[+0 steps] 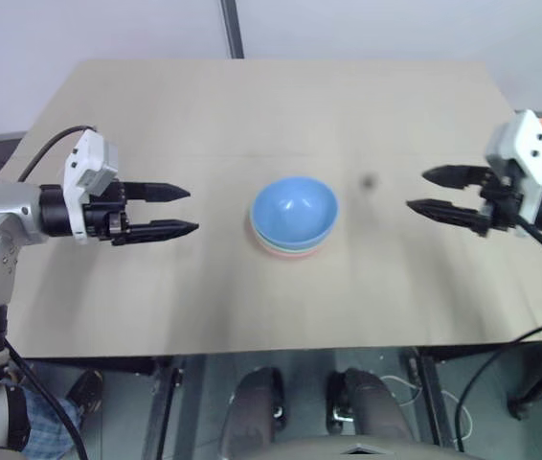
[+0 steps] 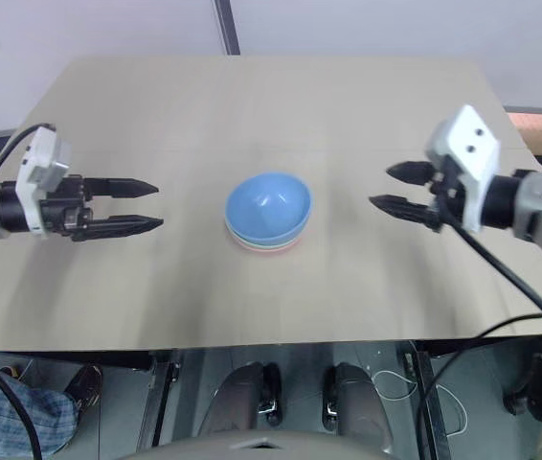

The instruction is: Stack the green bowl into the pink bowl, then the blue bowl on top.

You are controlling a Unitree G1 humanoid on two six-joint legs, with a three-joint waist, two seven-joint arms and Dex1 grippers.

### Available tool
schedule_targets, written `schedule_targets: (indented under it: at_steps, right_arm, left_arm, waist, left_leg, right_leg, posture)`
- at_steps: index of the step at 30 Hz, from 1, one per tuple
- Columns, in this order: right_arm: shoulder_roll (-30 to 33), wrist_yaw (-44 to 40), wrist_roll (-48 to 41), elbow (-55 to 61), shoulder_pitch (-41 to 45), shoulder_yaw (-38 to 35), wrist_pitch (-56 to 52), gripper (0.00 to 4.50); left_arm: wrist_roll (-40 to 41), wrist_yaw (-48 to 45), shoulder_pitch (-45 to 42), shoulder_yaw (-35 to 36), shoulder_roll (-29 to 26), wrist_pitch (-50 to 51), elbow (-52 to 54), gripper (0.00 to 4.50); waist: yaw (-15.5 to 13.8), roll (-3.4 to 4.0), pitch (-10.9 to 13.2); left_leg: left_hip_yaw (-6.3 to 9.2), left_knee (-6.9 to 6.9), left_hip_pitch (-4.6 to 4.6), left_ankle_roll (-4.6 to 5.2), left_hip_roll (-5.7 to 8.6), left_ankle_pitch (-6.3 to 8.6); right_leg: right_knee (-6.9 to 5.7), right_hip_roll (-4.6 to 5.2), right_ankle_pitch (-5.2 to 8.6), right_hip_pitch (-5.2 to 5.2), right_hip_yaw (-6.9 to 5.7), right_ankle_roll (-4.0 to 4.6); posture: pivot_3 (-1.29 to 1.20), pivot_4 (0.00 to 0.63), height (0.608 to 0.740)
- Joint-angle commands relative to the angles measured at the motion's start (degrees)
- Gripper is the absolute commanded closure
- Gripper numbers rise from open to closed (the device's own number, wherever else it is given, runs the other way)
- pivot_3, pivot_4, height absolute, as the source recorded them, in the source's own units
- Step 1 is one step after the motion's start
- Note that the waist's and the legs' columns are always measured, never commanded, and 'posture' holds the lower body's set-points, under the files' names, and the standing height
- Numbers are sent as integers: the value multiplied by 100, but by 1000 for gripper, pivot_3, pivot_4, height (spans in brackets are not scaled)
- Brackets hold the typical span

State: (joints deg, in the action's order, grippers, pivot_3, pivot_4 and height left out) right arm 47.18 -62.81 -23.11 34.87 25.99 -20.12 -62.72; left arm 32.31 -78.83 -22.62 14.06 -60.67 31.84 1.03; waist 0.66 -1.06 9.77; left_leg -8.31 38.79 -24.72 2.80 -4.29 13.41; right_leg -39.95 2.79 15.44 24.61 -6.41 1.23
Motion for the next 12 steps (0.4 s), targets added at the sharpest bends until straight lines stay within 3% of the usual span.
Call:
schedule_targets:
  at_steps: [1, 7, 12]
  right_arm:
    - [202, -166, -508, -92, -451, -931, 323, 1770]
    - [288, -338, -1136, -575, -1025, -1738, 895, 1770]
    - [489, -298, -1392, -740, -1168, -1614, 1124, 1770]
  left_arm:
    - [223, 66, 165, 460, -149, 75, 259, 1108]
    - [459, 8, 529, 808, -209, 196, 452, 1108]
    - [450, -69, 730, 866, -261, 84, 530, 1108]
  waist:
    - [13, 0, 0]
    - [5, 0, 0]
    - [6, 1, 0]
  left_leg:
    - [1, 0, 2, 0, -2, 0]
    - [0, 0, 4, 0, -2, 0]
    - [1, -2, 6, 0, -2, 0]
  right_leg:
    - [-1, -1, 5, -1, 0, -9]
    - [0, 0, 5, -3, 1, -10]
    - [-1, 0, 6, -4, 2, -9]
  posture:
    - [0, 150, 740]
    - [0, 150, 740]
    - [0, 150, 740]
